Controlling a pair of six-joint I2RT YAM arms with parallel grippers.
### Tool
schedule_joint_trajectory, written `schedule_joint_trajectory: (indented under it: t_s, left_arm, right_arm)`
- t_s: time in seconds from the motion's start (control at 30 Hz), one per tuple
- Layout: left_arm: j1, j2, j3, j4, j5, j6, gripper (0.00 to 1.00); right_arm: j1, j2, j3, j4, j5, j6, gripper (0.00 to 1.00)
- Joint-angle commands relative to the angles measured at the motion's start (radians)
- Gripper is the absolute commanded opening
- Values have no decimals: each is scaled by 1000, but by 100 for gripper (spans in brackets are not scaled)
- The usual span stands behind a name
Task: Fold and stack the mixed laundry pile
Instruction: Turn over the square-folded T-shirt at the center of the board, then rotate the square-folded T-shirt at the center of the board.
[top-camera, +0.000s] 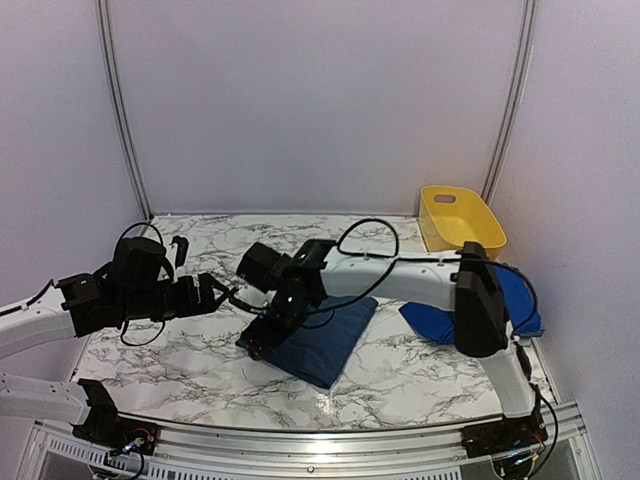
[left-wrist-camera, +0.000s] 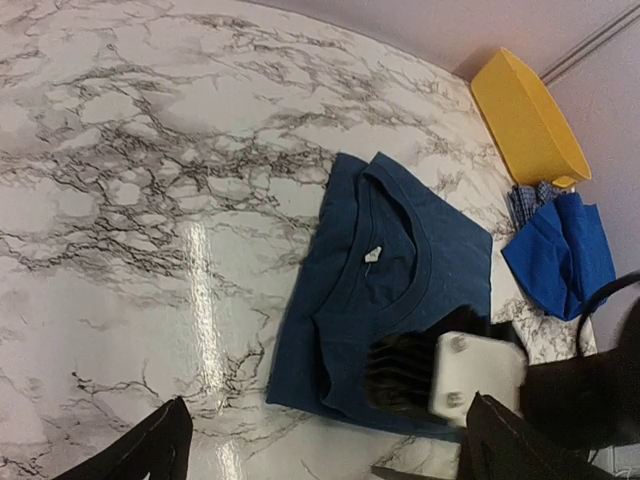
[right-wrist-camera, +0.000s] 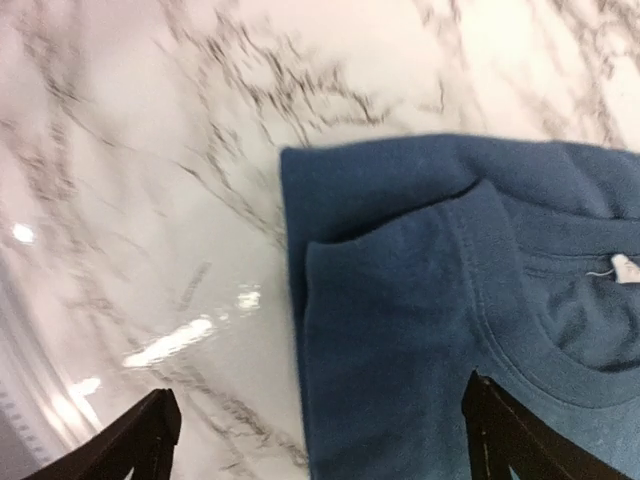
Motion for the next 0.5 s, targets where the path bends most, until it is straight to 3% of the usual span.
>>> schedule_joint_trajectory:
  t_s: [0.0,0.17,0.3,0.47]
  left_arm:
    - [-82,69,15,44,57,20,99]
    - [-218,248,101,102,33,13,99]
    - [-313,449,203,165,44,-28,98]
    - [-346,674,315,208,74,-91,94]
  right_arm:
    - [-113,-298,-104,202,-257,18,98]
    - [-372,-482,-468,461,-421,77,99]
    - [-482,-436,-528,492,-507,55,90]
    - [-505,-354,-594,506,-538,6,85]
